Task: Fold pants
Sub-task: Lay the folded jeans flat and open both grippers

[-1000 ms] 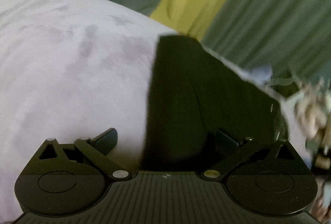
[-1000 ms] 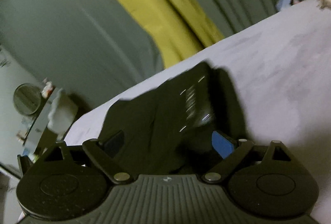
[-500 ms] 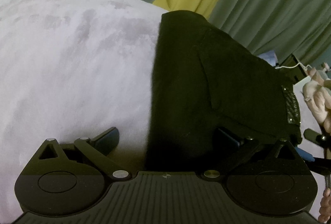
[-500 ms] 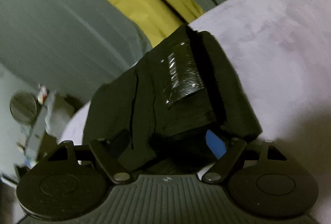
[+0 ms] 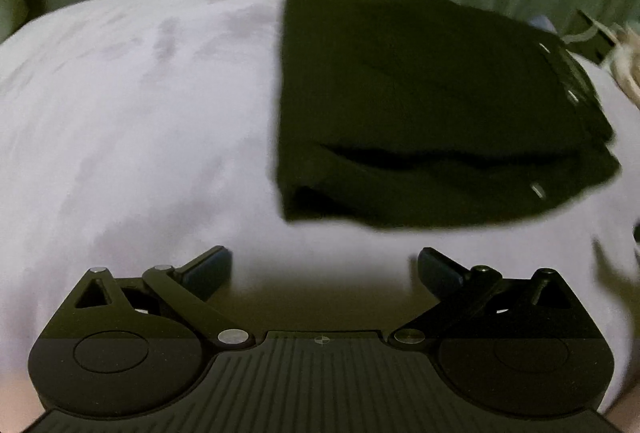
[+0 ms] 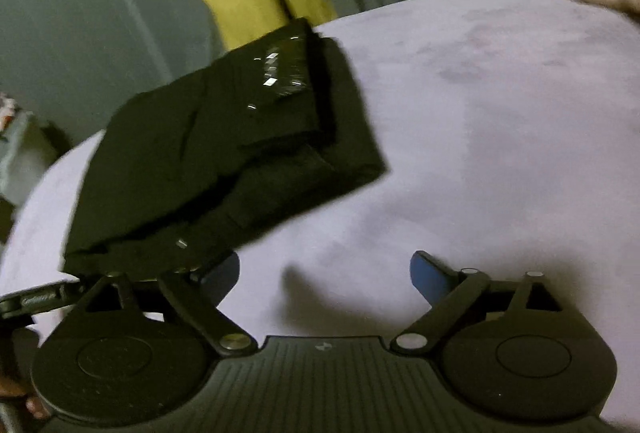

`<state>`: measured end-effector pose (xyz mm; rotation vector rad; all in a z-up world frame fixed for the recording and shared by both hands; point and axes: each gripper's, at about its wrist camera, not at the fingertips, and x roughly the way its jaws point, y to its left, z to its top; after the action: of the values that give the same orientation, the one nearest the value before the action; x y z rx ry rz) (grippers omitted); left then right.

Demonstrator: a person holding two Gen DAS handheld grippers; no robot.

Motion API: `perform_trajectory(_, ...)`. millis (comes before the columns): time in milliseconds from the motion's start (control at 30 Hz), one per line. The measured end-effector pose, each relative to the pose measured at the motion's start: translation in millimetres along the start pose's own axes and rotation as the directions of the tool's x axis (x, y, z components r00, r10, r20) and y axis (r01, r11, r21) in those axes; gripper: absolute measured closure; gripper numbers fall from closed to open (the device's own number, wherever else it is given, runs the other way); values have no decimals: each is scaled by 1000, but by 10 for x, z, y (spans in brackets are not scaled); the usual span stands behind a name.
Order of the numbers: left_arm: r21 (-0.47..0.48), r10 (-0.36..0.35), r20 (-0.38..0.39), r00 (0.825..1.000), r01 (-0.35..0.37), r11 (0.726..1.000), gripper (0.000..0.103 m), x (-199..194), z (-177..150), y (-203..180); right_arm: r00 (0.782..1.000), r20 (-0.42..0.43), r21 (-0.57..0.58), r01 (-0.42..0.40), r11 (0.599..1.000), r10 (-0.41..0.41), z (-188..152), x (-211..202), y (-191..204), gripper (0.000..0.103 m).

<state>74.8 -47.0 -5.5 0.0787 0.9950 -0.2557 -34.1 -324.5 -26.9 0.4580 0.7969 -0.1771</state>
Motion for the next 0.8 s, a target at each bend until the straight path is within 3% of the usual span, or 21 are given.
perform_trajectory(67, 27, -16, -8, 1000, 17, 999, 0, -41, -82, -106, 1000, 10, -9, 5, 1000, -5, -66, -84, 60, 4)
perform_trajectory(167, 44, -18, -13, 1000, 18, 999, 0, -115, -176, -194, 998, -15, -114, 63, 991, -65, -202, -80, 253, 4)
perform_trajectory(267, 56, 16, 57, 998, -19, 998, 0, -235, -215, -198, 995, -56, -242, 62, 968, -77, -343, -21, 482, 4)
perform_trajectory(367, 32, 53, 129, 990, -58, 998, 0, -351, -219, -144, 995, -47, -308, 67, 949, -86, -456, 13, 643, 4)
perform_trajectory(567, -41, 127, 201, 971, -121, 992, 0, -398, -187, -103, 997, 38, -309, 77, 948, -68, -478, -14, 680, 4)
perform_trajectory(667, -31, 157, 200, 967, -154, 988, 0, -371, -154, -158, 990, 92, -298, 133, 945, -111, -432, -25, 682, 4)
perform_trajectory(800, -1, 166, 191, 968, -169, 986, 0, -333, -135, -224, 988, 107, -297, 140, 944, -113, -391, 13, 694, 4)
